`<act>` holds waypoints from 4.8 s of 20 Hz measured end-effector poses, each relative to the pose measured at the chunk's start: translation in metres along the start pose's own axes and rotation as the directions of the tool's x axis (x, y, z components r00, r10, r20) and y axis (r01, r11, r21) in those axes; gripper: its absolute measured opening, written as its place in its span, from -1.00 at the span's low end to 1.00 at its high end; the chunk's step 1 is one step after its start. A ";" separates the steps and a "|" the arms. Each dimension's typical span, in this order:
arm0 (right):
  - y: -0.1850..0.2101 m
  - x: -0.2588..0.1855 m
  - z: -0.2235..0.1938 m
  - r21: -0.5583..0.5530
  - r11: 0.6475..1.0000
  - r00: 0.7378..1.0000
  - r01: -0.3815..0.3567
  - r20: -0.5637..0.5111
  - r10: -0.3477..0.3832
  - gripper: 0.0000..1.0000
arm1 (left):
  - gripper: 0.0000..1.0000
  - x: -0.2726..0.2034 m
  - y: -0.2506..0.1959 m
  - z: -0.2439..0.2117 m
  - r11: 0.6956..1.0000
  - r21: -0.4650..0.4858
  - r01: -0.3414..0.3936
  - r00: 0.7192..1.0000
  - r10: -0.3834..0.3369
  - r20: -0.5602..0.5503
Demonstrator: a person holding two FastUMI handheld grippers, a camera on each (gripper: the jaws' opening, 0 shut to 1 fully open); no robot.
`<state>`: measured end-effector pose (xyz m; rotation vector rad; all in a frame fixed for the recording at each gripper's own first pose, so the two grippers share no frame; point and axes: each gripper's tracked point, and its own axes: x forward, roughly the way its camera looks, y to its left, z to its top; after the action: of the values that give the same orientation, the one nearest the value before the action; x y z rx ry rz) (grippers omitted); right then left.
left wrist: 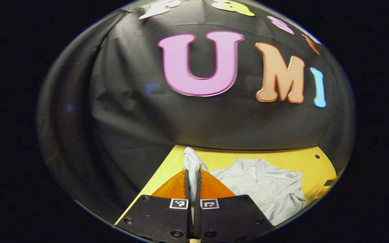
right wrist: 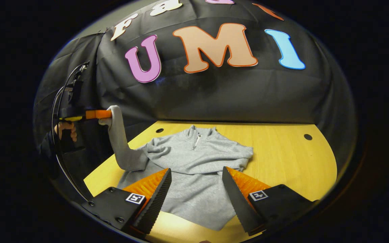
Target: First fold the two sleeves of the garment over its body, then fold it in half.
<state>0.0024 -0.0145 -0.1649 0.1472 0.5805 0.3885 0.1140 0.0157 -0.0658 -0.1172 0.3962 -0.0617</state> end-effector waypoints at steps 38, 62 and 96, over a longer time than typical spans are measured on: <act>-0.073 -0.060 -0.030 0.060 0.988 0.989 0.146 0.010 -0.146 0.92 | 0.90 0.036 -0.301 -0.070 0.901 0.147 0.407 0.912 -0.394 -0.111; -0.048 0.004 -0.113 -0.085 0.977 0.966 0.197 -0.153 -0.208 0.92 | 0.92 -0.099 -0.011 -0.225 0.994 0.042 0.100 0.939 -0.080 -0.335; -0.043 0.026 -0.186 0.186 0.955 0.868 0.230 -0.484 -0.115 -0.80 | -1.00 -0.076 -0.033 -0.290 0.992 -0.026 0.126 0.879 -0.124 -0.460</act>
<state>-0.0687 -0.0388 -0.3425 0.2323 1.1156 0.1726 -0.0698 -0.0403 -0.2979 -0.1228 0.8662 -0.2215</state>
